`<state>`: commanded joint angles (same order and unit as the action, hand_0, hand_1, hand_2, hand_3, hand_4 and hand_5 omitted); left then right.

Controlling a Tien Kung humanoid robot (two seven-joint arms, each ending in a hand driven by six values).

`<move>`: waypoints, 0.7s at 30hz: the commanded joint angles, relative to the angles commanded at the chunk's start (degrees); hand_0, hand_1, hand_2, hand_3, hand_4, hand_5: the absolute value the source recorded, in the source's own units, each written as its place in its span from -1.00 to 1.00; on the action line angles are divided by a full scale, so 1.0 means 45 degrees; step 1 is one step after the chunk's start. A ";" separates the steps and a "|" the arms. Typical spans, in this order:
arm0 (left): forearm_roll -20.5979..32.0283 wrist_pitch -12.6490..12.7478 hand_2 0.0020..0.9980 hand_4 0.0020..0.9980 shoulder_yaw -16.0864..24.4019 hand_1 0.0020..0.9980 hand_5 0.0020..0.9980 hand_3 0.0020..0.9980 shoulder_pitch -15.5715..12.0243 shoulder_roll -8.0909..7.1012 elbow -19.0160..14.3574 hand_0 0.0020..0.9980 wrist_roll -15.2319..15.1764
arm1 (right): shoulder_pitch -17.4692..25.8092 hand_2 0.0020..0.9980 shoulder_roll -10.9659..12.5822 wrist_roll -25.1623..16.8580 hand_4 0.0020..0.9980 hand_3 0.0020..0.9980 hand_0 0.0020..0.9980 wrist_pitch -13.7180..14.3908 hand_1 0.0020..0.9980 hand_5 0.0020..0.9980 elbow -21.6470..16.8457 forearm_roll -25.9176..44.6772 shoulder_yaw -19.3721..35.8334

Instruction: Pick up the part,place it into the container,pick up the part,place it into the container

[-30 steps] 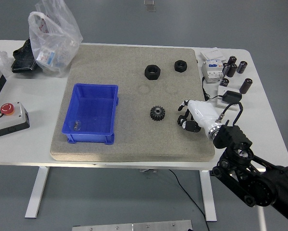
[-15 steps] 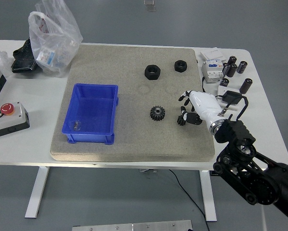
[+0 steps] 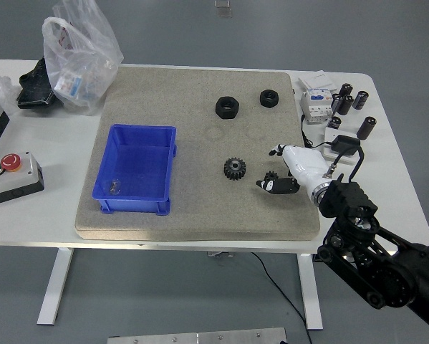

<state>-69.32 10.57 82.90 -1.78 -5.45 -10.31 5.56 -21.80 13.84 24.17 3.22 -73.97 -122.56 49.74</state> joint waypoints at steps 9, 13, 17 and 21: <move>0.0008 -0.0007 0.19 0.30 -0.0018 0.18 -0.54 0.38 -0.0014 0.0006 0.0000 0.31 0.0005 | -0.0091 0.29 -0.0056 -0.0212 0.65 0.47 -0.51 0.0305 -0.18 -0.20 0.0788 0.0358 -0.0323; 0.0013 -0.0011 0.19 0.31 -0.0027 0.18 -0.54 0.38 -0.0012 0.0007 0.0000 0.31 0.0005 | -0.0113 0.05 -0.0077 -0.0315 0.32 0.31 -0.52 0.0437 -0.20 -0.40 0.0941 0.0512 -0.0487; 0.0004 -0.0018 0.19 0.31 -0.0031 0.18 -0.54 0.38 -0.0003 0.0009 0.0000 0.31 0.0003 | -0.0144 0.05 -0.0109 -0.0489 0.32 0.31 -0.52 0.0662 -0.20 -0.40 0.1012 0.0656 -0.0607; 0.0008 -0.0024 0.19 0.30 -0.0044 0.18 -0.54 0.38 0.0004 0.0006 0.0000 0.31 -0.0003 | -0.0155 -0.16 -0.0118 -0.0640 0.07 0.21 -0.53 0.0832 -0.24 -0.63 0.1066 0.0780 -0.0681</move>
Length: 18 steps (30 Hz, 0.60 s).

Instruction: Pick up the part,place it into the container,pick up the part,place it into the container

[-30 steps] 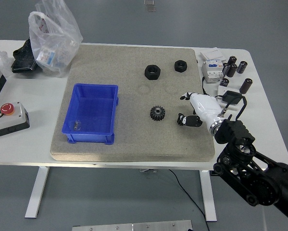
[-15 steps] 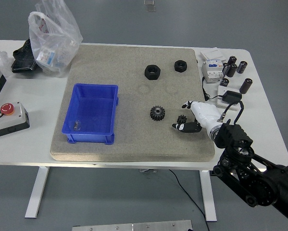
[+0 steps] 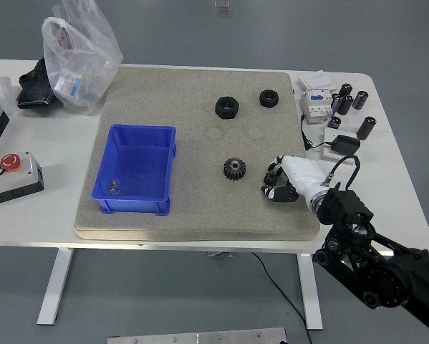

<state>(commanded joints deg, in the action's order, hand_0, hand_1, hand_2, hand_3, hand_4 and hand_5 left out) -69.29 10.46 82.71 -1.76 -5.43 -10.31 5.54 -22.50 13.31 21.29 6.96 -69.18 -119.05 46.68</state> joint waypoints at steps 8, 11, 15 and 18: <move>0.0012 -0.0006 0.19 0.30 -0.0023 0.18 -0.54 0.38 -0.0010 -0.0001 0.0000 0.31 -0.0009 | 0.0003 -0.29 -0.0008 -0.0224 -0.03 0.15 -0.53 0.0205 -0.26 -0.75 0.0034 0.0129 -0.0092; 0.0062 -0.0007 0.19 0.30 -0.0071 0.18 -0.53 0.38 -0.0009 0.0002 0.0000 0.31 -0.0029 | -0.0051 -0.36 0.0010 -0.0346 -0.11 0.09 -0.54 0.0335 -0.26 -0.82 0.0008 0.0122 -0.0148; 0.0069 -0.0003 0.19 0.30 -0.0070 0.18 -0.53 0.38 -0.0004 0.0002 0.0000 0.31 -0.0017 | -0.0376 -0.37 0.0073 -0.0530 -0.12 0.09 -0.54 0.0534 -0.25 -0.86 -0.0163 0.0186 -0.0467; 0.0032 0.0002 0.19 0.30 -0.0037 0.18 -0.53 0.38 0.0003 -0.0011 0.0000 0.31 0.0014 | -0.0922 -0.37 0.0078 -0.0696 -0.12 0.09 -0.54 0.0742 -0.25 -0.86 -0.0399 0.0319 -0.1006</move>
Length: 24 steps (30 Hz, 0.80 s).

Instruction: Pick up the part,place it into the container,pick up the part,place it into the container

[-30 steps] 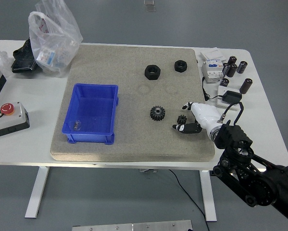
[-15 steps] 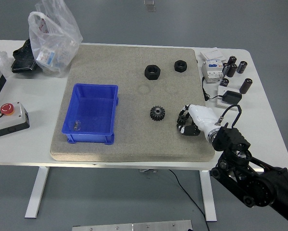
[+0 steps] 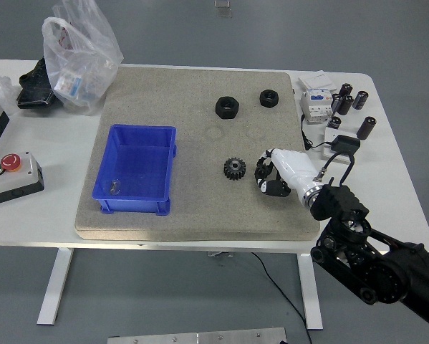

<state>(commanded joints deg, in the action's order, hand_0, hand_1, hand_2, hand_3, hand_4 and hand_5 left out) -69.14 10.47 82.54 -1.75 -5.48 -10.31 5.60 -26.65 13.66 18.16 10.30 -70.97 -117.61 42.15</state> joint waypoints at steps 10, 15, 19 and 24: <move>-0.0052 0.0018 0.19 0.30 0.0001 0.18 -0.53 0.38 0.0068 -0.0061 0.0000 0.31 0.0072 | -0.2231 -0.28 -0.0667 -0.0570 -0.06 0.07 -0.54 0.0498 -0.23 -0.91 -0.0508 0.0593 -0.2259; -0.0413 0.0028 0.19 0.30 0.0266 0.18 -0.53 0.38 0.0153 -0.0061 0.0000 0.31 0.0277 | -0.3190 -0.13 -0.1184 -0.0699 0.01 0.07 -0.54 0.0564 -0.20 -0.95 -0.0782 0.1117 -0.3441; -0.0418 0.0027 0.19 0.30 0.0240 0.18 -0.53 0.38 0.0216 -0.0069 0.0000 0.31 0.0284 | -0.3767 -0.13 -0.1628 -0.0730 0.01 0.07 -0.54 0.0556 -0.20 -0.95 -0.0669 0.1272 -0.4420; -0.0443 0.0022 0.19 0.31 0.0265 0.18 -0.53 0.38 0.0219 -0.0094 0.0000 0.31 0.0307 | -0.4279 0.16 -0.2155 -0.0638 -0.17 0.23 -0.50 0.0481 -0.03 -0.92 -0.0400 0.1078 -0.5452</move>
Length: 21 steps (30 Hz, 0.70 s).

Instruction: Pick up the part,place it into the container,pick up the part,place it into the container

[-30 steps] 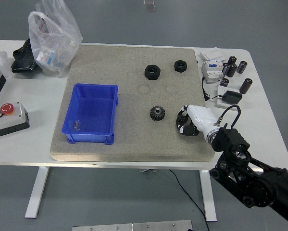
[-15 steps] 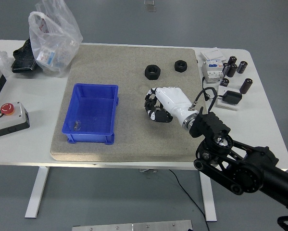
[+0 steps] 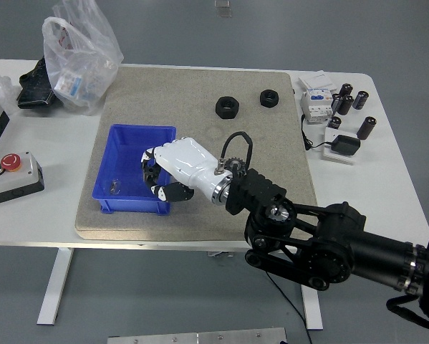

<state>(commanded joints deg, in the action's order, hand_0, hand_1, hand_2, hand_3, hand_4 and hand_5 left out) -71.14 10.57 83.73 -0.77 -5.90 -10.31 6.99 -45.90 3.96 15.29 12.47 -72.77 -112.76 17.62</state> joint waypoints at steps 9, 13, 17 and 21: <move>-0.0176 -0.0007 0.19 0.31 0.0178 0.18 -0.53 0.38 -0.0075 -0.0027 0.0000 0.31 0.0057 | -0.0306 0.57 -0.0337 0.0144 -0.04 0.47 -0.41 0.0074 0.29 -0.47 0.0419 -0.0422 -0.0355; -0.0235 -0.0029 0.19 0.31 0.0216 0.18 -0.53 0.38 -0.0113 -0.0008 0.0000 0.31 0.0082 | -0.0279 0.57 -0.0365 0.0239 -0.04 0.47 -0.41 0.0021 0.29 -0.47 0.0486 -0.0453 -0.0322; -0.0251 -0.0030 0.19 0.31 0.0229 0.18 -0.53 0.38 -0.0129 -0.0018 0.0000 0.31 0.0080 | -0.0240 0.66 -0.0370 0.0312 0.07 0.56 -0.39 -0.0091 0.30 -0.50 0.0509 -0.0454 -0.0323; -0.0258 -0.0030 0.19 0.31 0.0235 0.18 -0.53 0.38 -0.0130 -0.0026 0.0000 0.31 0.0071 | -0.0158 0.75 -0.0369 0.0394 0.52 0.84 -0.38 -0.0194 0.32 -0.31 0.0528 -0.0446 -0.0285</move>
<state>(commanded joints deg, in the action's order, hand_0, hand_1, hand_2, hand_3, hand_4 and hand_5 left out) -72.30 10.43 84.79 -1.35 -6.01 -10.31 7.30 -46.61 2.30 17.06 11.59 -70.39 -114.77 16.34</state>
